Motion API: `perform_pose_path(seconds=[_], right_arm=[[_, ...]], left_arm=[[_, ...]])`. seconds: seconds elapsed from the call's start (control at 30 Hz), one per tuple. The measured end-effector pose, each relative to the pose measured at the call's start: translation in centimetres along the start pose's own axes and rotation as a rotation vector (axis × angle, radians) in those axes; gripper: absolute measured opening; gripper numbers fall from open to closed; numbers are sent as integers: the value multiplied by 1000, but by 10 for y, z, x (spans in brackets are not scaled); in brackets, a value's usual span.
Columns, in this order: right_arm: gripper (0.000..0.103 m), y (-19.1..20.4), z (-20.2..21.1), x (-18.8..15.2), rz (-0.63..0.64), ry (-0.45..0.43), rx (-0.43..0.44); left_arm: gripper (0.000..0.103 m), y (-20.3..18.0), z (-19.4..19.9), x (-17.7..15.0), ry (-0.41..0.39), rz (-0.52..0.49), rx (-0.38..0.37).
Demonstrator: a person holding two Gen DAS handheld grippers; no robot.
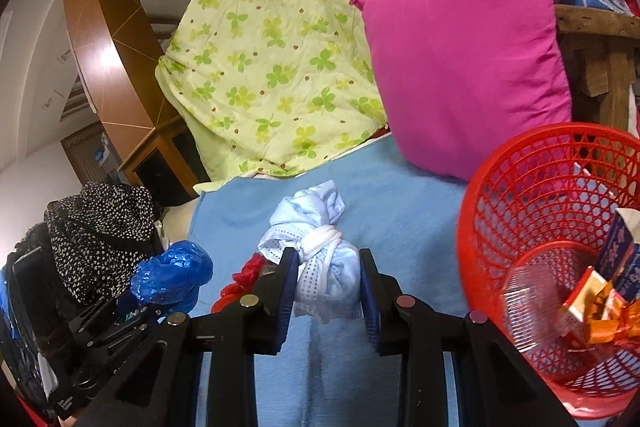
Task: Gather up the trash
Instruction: 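Drop the white tissue and blue bag into the red wastebasket with both grippers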
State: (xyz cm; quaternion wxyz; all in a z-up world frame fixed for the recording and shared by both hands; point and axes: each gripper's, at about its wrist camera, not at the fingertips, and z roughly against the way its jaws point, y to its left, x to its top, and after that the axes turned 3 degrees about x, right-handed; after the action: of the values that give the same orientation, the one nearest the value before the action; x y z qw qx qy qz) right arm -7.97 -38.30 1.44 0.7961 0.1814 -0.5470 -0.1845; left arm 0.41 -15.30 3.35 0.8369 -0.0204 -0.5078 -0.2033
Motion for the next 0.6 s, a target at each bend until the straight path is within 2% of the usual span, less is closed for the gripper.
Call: perform_pose_path(seconds=[0.6], right_arm=[[32,-24,32,12,-30,-71,-7]], left_arm=[[47,-43,11,10,-48,-62,-24]])
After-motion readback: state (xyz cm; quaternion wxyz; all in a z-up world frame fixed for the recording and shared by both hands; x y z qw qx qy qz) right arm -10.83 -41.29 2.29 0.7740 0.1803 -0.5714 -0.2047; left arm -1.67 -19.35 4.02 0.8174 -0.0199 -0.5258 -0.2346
